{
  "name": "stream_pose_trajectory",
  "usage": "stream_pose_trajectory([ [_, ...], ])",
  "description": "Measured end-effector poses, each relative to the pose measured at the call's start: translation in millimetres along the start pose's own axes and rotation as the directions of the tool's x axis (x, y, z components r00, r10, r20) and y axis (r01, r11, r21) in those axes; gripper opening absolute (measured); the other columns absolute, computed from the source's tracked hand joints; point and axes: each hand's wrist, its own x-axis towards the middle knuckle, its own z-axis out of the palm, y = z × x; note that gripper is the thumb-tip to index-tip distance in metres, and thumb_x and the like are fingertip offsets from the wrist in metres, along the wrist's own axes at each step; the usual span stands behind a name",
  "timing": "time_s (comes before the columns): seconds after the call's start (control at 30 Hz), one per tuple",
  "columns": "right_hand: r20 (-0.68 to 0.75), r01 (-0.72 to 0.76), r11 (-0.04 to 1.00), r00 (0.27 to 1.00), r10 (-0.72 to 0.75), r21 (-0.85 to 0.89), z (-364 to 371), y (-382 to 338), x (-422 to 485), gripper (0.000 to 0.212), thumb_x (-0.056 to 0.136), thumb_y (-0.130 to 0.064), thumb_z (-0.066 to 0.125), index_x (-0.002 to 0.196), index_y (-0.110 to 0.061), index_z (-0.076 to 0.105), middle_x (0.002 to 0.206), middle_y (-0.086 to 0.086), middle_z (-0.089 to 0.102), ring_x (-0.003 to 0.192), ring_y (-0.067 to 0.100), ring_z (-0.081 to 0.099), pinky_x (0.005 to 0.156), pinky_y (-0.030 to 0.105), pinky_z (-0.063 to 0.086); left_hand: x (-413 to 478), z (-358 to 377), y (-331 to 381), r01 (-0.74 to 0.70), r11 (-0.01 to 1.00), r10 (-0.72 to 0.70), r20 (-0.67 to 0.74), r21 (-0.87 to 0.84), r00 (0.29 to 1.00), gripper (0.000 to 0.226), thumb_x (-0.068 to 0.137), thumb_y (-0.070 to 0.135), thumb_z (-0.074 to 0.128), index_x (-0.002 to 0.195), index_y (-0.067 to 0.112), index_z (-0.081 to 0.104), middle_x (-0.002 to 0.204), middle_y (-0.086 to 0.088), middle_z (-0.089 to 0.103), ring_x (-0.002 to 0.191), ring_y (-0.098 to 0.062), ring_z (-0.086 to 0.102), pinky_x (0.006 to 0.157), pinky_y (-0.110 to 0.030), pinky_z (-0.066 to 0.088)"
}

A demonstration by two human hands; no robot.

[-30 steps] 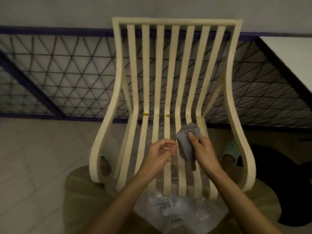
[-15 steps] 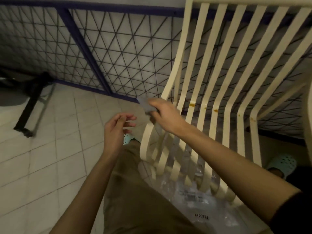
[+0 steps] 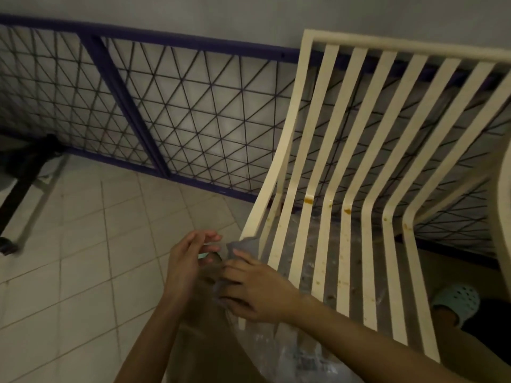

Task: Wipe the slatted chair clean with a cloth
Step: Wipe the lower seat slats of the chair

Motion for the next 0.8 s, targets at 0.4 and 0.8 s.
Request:
stream_pose_trajectory([
  [0.4, -0.184, -0.202, 0.944, 0.949, 0.254, 0.262, -30.0, 80.9, 33.9, 0.032, 0.096, -0.030, 0.040, 0.096, -0.013, 0.067, 0.090, 0.000, 0.059, 0.089, 0.017, 0.051, 0.097, 0.042, 0.035, 36.4, 42.1, -3.8, 0.027, 0.999, -0.025, 0.031, -0.043, 0.999, 0.027, 0.101, 0.015, 0.041, 0.108, 0.006, 0.065, 0.104, -0.005, 0.068, 0.087, -0.007, 0.066, 0.063, -0.017, 0.054],
  [0.8, -0.244, -0.320, 0.944, 0.912, 0.330, 0.080, -50.2, 176.3, 52.3, 0.027, 0.097, -0.023, 0.041, 0.081, -0.013, 0.061, 0.078, -0.002, 0.054, 0.081, 0.017, 0.047, 0.096, 0.039, 0.037, 55.1, 89.1, 1.4, -0.026, 1.000, 0.026, 0.021, 0.012, 0.999, 0.031, 0.100, 0.038, 0.040, 0.126, 0.035, 0.057, 0.124, 0.006, 0.059, 0.112, -0.004, 0.055, 0.095, -0.034, 0.047],
])
